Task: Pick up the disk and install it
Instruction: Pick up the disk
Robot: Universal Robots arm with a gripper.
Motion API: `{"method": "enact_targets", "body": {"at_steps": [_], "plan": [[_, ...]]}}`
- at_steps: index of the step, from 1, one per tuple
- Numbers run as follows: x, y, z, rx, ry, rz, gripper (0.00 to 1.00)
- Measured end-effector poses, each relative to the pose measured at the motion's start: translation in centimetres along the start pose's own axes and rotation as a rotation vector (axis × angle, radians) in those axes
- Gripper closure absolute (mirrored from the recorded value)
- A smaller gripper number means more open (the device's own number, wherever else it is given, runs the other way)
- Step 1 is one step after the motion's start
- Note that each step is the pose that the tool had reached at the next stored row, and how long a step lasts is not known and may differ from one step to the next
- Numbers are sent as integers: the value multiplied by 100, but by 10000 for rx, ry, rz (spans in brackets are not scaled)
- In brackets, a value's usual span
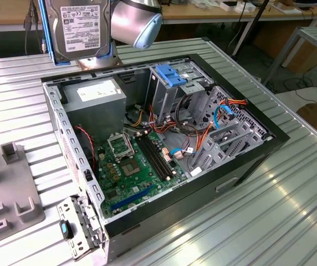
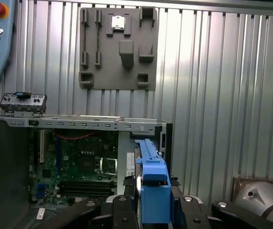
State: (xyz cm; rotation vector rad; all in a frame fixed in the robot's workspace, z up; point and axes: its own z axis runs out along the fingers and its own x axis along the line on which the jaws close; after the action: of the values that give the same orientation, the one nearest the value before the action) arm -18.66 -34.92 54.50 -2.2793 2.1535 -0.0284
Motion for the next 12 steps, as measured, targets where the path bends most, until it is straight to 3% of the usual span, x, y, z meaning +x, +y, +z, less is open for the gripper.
{"method": "enact_targets", "body": {"at_steps": [1, 2, 4, 9, 12], "plan": [[0, -17, 1, -1, 0, -3, 64], [5, -77, 2, 0, 1, -1, 64], [60, -330, 7, -2, 1, -2, 64], [135, -447, 11, -2, 23, -2, 64], [233, -556, 20, -6, 97, -2, 64]]}}
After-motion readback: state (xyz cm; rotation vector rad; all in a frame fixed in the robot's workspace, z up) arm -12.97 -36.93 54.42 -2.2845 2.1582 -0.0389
